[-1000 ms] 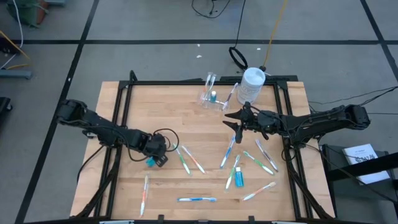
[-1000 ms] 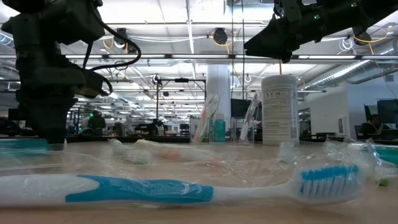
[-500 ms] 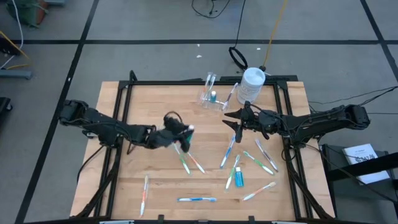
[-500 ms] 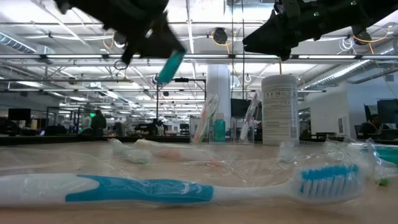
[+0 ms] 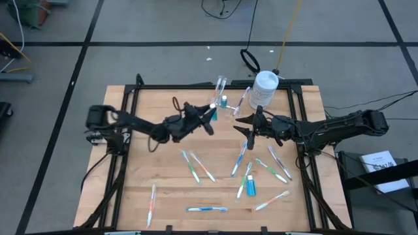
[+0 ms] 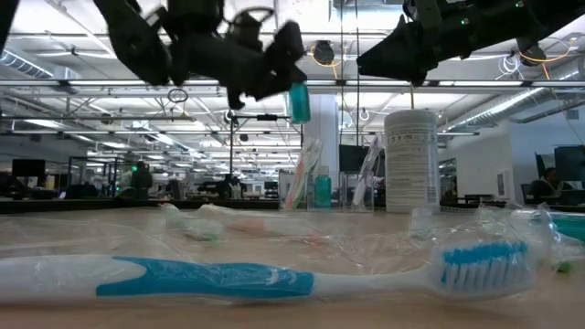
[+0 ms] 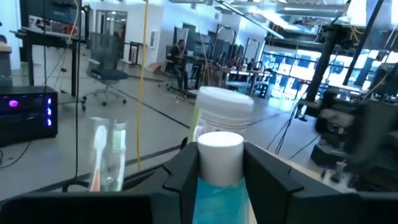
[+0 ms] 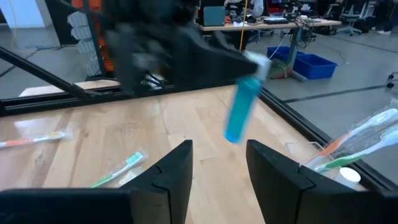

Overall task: Pick & Place toothbrushing station
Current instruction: Put the blue mouthwash into the transparent organizer

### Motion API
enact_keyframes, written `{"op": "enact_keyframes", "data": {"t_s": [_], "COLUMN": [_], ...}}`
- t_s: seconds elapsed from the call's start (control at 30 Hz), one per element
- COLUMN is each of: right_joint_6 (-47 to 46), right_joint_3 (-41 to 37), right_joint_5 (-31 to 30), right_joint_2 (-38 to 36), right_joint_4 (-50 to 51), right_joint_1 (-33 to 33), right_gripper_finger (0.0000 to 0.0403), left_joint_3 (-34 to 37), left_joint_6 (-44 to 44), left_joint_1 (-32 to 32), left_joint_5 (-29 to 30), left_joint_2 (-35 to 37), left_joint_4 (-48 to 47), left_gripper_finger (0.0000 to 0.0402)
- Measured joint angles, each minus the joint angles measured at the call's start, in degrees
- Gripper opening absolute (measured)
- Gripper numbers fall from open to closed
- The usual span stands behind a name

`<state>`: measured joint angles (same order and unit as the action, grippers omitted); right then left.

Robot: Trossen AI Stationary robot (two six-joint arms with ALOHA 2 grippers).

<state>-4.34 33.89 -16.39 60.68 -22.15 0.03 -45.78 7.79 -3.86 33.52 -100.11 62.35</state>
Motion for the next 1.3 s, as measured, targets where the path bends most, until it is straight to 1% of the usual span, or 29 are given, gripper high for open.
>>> {"op": "enact_keyframes", "data": {"t_s": [0.07,0.2,0.43,0.5,0.63,0.7,0.83,0.9,1.2,1.3], "right_joint_6": [0.47,0.55,0.55,0.55,0.55,0.56,0.55,0.55,0.55,0.55], "right_joint_3": [0.00,0.00,0.00,0.00,0.00,0.00,-0.02,-0.02,-0.02,-0.02], "right_joint_5": [0.01,0.01,-0.01,0.00,-0.01,0.01,0.00,0.01,0.01,0.01], "right_joint_2": [-0.02,-0.02,-0.01,-0.01,-0.01,0.00,-0.01,-0.02,0.00,-0.02], "right_joint_4": [-0.06,-0.15,-0.28,-0.28,-0.23,0.15,0.20,0.33,0.45,0.60], "right_joint_1": [0.00,0.00,0.00,0.00,0.00,0.00,0.00,0.00,0.00,0.00], "right_gripper_finger": [0.0141,0.0141,0.0141,0.0141,0.0141,0.0141,0.0141,0.0141,0.0141,0.0141], "left_joint_3": [-1.65,-6.46,-16.40,-19.18,-24.05,-25.71,-26.08,-26.08,-26.08,-26.08], "left_joint_6": [0.14,1.73,-1.38,-1.42,-1.04,0.02,1.20,1.11,1.38,0.99], "left_joint_1": [-2.34,-6.02,-9.01,-9.64,-10.49,-10.65,-10.82,-11.07,-12.39,-12.98], "left_joint_5": [-2.51,-5.35,-6.82,-6.74,-6.60,-4.98,1.38,2.16,0.59,-2.75], "left_joint_2": [-3.48,-9.54,-17.58,-19.00,-20.04,-19.95,-20.04,-19.95,-19.94,-19.94], "left_joint_4": [2.25,1.82,0.89,-2.81,-17.04,-23.01,-25.35,-25.35,-26.51,-27.63], "left_gripper_finger": [0.0118,0.0118,0.0118,0.0118,0.0118,0.0118,0.0118,0.0118,0.0118,0.0118]}}
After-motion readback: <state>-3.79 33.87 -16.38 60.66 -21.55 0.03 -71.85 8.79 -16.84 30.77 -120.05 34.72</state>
